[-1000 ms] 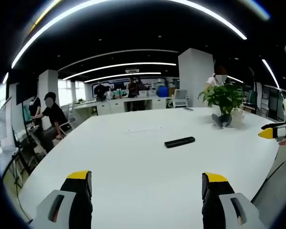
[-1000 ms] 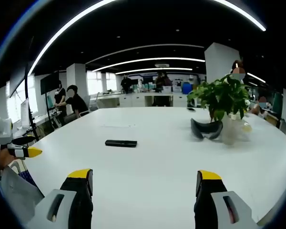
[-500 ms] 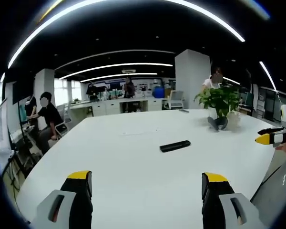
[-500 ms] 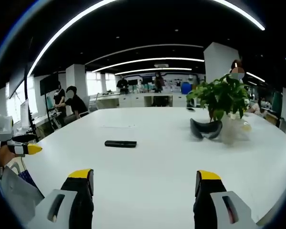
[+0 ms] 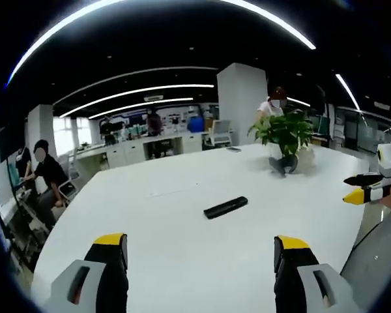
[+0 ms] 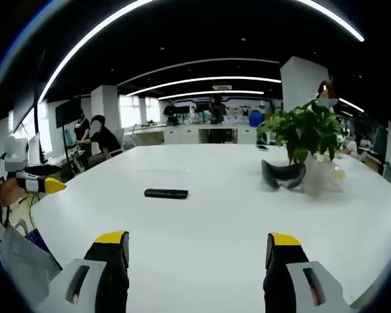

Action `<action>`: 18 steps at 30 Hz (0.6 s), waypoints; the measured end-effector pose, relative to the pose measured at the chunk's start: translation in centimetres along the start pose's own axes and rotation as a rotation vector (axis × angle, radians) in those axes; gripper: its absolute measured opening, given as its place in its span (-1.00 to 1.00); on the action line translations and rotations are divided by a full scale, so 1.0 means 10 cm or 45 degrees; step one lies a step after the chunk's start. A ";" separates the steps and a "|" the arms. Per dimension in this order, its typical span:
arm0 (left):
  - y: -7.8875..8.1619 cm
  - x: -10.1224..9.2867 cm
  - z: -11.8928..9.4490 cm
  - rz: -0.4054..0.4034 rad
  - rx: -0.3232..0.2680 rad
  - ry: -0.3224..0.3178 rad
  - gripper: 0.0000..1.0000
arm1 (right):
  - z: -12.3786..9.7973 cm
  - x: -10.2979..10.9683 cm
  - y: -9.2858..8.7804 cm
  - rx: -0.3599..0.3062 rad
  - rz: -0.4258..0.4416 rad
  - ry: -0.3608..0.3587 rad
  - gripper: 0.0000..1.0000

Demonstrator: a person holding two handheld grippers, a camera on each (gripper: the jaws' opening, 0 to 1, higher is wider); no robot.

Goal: Press the specified remote control buttons in sequence, fully releasing each button before pressing the next.

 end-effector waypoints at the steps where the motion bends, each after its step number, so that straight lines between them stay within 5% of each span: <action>1: 0.04 0.00 0.05 0.023 0.004 -0.013 0.91 | 0.00 0.01 0.00 0.001 -0.007 0.001 0.72; 18: 0.42 0.07 0.92 0.224 0.072 -0.254 0.81 | 0.02 0.01 -0.04 0.042 -0.014 0.009 0.69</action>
Point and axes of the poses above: the point that each gripper's makers call its tool centre point, and the gripper's own axes: z roughly forward along the fingers, x roughly to its left, y roughly out of its top, the point moved 9 cm from there along -z, roughly backward along the fingers, and after that the axes turned 11 degrees about -x, right-handed, at the moved point
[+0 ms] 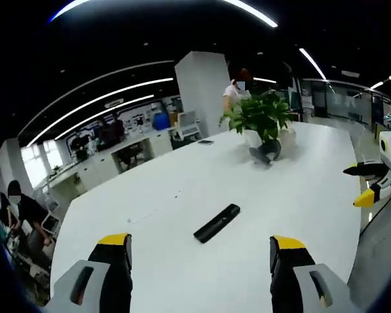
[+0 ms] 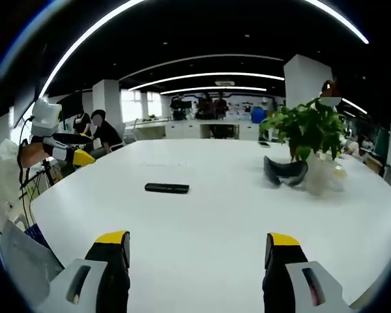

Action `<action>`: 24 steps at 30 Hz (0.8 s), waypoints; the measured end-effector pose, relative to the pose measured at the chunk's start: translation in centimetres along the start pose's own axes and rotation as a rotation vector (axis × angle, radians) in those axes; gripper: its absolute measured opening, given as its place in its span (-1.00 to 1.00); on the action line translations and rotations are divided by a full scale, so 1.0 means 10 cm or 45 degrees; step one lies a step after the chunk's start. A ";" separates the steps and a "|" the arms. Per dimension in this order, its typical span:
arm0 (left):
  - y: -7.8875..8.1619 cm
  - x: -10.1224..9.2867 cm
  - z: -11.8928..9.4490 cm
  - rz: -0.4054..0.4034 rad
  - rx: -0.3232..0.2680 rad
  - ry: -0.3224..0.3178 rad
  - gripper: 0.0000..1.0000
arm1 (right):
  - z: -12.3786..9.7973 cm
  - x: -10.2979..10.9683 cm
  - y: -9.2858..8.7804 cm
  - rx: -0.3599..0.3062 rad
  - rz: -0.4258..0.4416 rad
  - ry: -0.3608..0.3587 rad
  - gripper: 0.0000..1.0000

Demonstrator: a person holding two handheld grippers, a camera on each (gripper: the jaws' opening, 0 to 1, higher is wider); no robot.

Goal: Press the specified remote control buttons in sequence, fully releasing each button before pressing the next.

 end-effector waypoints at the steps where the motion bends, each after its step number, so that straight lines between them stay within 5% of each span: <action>1: 0.01 0.02 0.06 0.020 0.006 -0.017 0.81 | 0.00 0.00 0.00 0.000 -0.001 -0.001 0.69; 6: 0.00 0.10 0.30 0.016 0.083 -0.070 0.74 | -0.01 -0.01 0.00 -0.007 -0.001 -0.019 0.70; 12: 0.01 0.17 0.56 -0.012 0.086 -0.124 0.70 | -0.01 -0.05 -0.01 -0.001 0.028 -0.036 0.69; 24: -0.22 0.14 1.08 0.082 0.294 -0.359 0.66 | 0.02 -0.05 -0.06 0.057 0.058 -0.015 0.66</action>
Point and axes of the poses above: the point that each gripper's makers call its tool centre point, and the gripper's own axes: z roughly forward along the fingers, x roughly to its left, y roughly out of its top, the point moved 9 cm from there along -z, roughly backward along the fingers, and after that the axes turned 11 degrees about -x, right-handed, at the moved point
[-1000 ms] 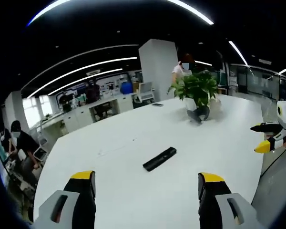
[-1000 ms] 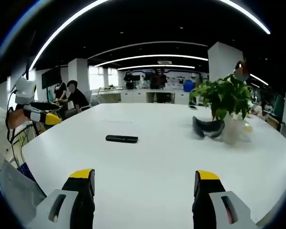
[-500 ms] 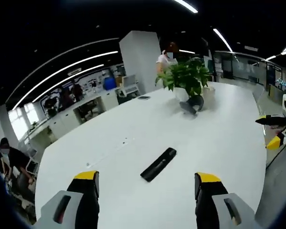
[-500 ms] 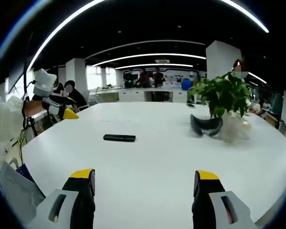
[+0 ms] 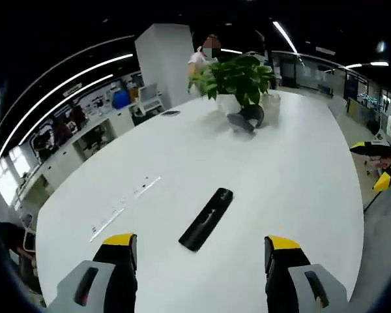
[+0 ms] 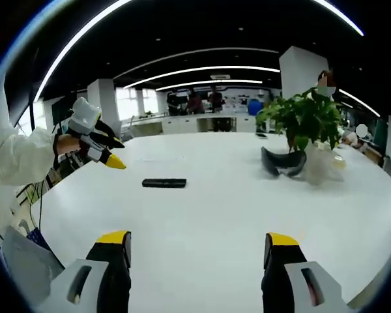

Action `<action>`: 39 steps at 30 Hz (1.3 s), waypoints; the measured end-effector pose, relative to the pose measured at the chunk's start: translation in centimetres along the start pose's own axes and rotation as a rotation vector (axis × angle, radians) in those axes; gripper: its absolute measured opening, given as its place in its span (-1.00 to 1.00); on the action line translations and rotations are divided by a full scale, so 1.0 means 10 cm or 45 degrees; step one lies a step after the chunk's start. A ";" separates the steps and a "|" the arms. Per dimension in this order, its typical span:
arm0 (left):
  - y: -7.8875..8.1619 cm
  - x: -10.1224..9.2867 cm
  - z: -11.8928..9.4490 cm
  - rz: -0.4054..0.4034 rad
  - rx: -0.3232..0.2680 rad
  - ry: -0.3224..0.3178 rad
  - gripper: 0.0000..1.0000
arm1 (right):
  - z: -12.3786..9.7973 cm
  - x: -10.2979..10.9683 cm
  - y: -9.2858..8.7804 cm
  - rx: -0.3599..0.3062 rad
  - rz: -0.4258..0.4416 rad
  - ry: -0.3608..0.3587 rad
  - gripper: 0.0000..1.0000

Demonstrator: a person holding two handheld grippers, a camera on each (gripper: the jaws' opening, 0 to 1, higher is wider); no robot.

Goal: Press the specified remote control buttons in sequence, fully releasing each button before pressing the next.

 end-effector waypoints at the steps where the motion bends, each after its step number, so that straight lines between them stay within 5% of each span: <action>1: 0.00 0.01 0.05 0.010 0.011 -0.014 0.64 | 0.00 0.00 0.00 0.002 0.000 0.000 0.66; 6: -0.03 0.10 0.30 0.143 0.109 -0.066 0.58 | 0.00 -0.03 -0.02 0.017 0.023 -0.016 0.65; 20: -0.22 0.27 0.94 0.316 0.356 -0.227 0.36 | 0.01 -0.05 -0.06 0.055 0.063 -0.028 0.63; 30: -0.39 0.30 1.17 0.332 0.502 -0.335 0.24 | 0.01 -0.07 -0.08 0.074 0.076 -0.032 0.59; 39: -0.37 0.33 1.24 0.212 0.551 -0.469 0.12 | 0.02 -0.08 -0.09 0.080 0.074 -0.032 0.58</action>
Point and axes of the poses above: the point that each gripper's makers call its tool centre point, and the gripper's own axes: z roughly forward along the fingers, x roughly to its left, y roughly out of its top, the point moved 9 cm from there along -z, roughly backward along the fingers, and after that the axes turned 11 degrees about -x, right-handed, at the moved point
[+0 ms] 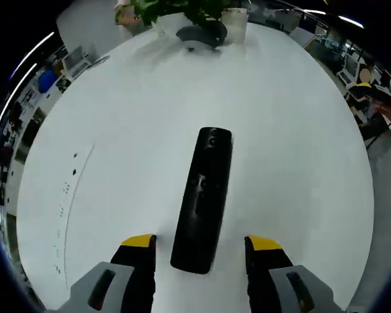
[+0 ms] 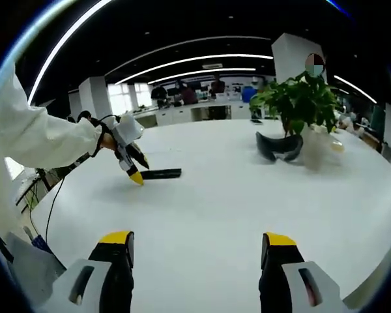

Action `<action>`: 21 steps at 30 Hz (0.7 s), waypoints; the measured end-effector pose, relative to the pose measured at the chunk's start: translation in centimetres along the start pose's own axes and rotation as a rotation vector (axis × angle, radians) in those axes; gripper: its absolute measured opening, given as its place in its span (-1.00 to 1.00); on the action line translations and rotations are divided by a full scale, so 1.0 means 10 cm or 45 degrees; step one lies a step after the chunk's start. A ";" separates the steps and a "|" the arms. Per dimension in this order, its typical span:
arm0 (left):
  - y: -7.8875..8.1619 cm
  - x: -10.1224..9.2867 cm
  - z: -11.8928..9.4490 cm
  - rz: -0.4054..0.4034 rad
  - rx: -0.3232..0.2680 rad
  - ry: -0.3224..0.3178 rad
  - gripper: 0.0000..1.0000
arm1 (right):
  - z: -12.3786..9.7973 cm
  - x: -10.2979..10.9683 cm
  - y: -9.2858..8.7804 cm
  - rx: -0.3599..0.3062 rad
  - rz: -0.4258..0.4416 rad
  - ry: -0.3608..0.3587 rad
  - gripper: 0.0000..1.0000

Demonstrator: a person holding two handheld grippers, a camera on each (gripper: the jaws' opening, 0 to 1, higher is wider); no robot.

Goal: Press the specified remote control buttons in sequence, fully releasing each button before pressing the next.

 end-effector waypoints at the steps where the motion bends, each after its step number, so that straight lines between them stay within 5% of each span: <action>1: 0.00 -0.02 -0.01 -0.032 0.013 -0.003 0.11 | 0.00 0.00 0.00 0.000 -0.002 -0.001 0.58; 7: 0.03 0.02 0.02 0.060 0.043 -0.036 0.07 | 0.00 -0.01 0.00 -0.007 0.001 -0.003 0.57; 21: 0.05 -0.06 0.02 0.177 0.097 -0.075 -0.51 | -0.01 -0.01 0.04 -0.034 -0.005 -0.016 0.53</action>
Point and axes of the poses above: the point that each gripper's makers call its tool centre point, and the gripper's own axes: z roughly forward along the fingers, x roughly to its left, y roughly out of its top, the point moved 9 cm from there along -z, roughly backward along the fingers, and after that the axes turned 11 degrees about -x, right-handed, at the moved point
